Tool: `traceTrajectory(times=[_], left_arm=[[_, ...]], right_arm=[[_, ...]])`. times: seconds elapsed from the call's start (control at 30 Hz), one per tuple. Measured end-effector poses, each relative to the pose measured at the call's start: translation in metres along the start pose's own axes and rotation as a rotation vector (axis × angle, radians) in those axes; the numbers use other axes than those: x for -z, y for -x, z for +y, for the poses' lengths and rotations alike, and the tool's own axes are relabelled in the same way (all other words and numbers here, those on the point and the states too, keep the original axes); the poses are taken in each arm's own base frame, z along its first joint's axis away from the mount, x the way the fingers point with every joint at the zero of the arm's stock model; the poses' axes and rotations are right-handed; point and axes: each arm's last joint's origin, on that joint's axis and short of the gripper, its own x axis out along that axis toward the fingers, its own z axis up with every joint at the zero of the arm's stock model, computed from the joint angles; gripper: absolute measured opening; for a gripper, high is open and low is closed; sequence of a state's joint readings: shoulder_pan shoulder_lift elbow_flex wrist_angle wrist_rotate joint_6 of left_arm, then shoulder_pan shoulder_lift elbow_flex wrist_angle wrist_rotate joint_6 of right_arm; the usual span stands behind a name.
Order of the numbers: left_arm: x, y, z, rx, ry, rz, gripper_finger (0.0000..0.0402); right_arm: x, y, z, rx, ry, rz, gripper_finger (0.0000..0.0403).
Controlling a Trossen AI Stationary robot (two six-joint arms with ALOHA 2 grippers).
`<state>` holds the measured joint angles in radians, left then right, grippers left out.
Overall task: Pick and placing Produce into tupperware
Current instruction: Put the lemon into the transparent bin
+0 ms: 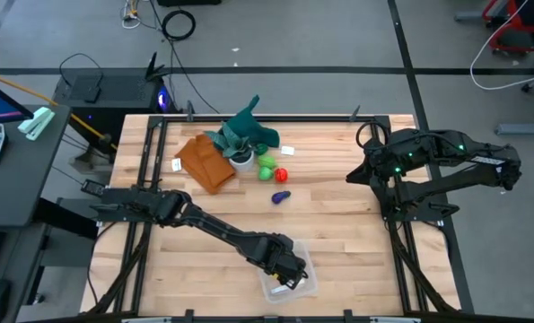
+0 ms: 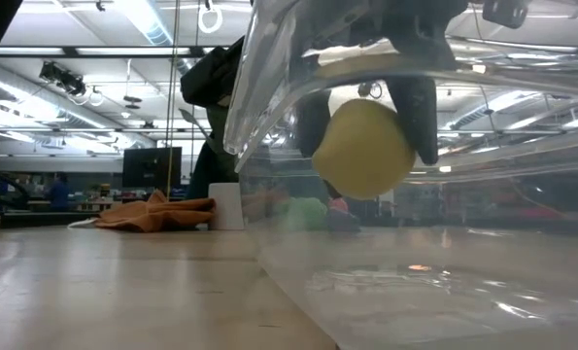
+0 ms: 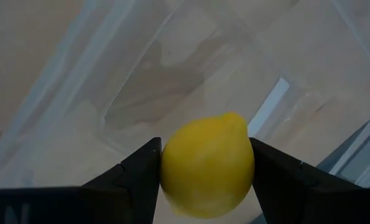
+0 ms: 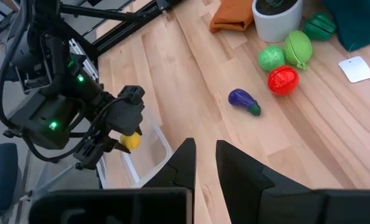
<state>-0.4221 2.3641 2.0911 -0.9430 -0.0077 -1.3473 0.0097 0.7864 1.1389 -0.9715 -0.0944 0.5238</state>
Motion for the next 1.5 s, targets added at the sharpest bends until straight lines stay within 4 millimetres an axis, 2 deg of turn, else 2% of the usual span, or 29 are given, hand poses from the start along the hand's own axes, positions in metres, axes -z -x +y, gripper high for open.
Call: traceTrajectory(times=[0.63,1.5], left_arm=[[-0.013,-0.005,0.004,-0.013,-0.042,-0.009,0.0218],[-0.013,-0.007,0.004,-0.011,-0.07,-0.017,0.0218]], right_arm=[[0.0,0.0,0.0,-0.001,-0.002,0.0,0.003],[0.0,0.0,0.0,0.013,0.004,-0.007,0.003]])
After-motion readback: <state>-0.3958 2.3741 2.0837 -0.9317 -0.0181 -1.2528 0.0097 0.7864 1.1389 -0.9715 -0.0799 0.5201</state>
